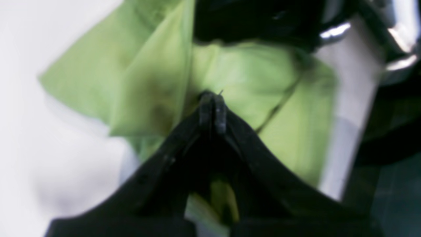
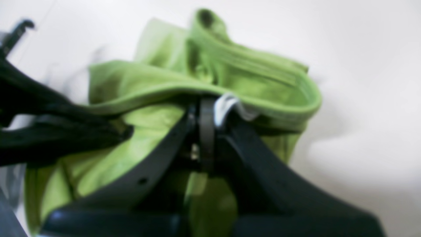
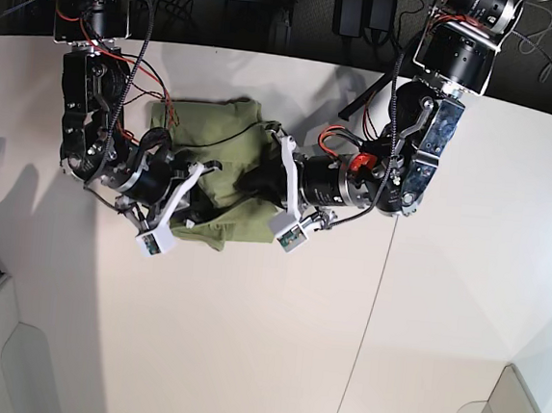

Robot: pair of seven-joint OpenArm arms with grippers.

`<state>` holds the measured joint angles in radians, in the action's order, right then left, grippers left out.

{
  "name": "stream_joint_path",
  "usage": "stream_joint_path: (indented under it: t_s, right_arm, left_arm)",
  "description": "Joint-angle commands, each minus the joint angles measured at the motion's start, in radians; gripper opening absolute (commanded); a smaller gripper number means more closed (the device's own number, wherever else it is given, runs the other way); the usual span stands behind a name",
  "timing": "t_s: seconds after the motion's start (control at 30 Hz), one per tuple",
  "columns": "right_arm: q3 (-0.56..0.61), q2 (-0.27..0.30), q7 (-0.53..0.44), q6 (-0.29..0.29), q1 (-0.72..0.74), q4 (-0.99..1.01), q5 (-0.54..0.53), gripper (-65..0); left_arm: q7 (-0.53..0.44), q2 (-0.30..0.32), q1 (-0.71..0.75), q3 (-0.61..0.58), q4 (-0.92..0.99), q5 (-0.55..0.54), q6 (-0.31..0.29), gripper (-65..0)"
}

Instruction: Layout the t-shirt on the table in an organized manner, then fold the t-shirt properly

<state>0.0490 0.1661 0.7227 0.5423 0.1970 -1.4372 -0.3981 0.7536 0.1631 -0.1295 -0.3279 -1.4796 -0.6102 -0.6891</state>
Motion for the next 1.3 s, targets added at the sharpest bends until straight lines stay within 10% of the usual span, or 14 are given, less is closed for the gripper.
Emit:
stream_joint_path:
  t_s: [0.0, 1.27]
  right_arm:
    - [-0.004, 0.003, -0.014, 0.004, 0.024, -0.043, -0.021, -65.0]
    - [-0.241, 0.092, 0.114, 0.009, -0.609, -0.583, -0.19, -65.0]
  left_arm:
    - [0.002, -0.005, -0.014, 0.002, -0.047, -0.039, -0.009, -65.0]
    - [0.115, 0.197, 0.505, 0.002, -0.57, -0.096, -0.009, -65.0]
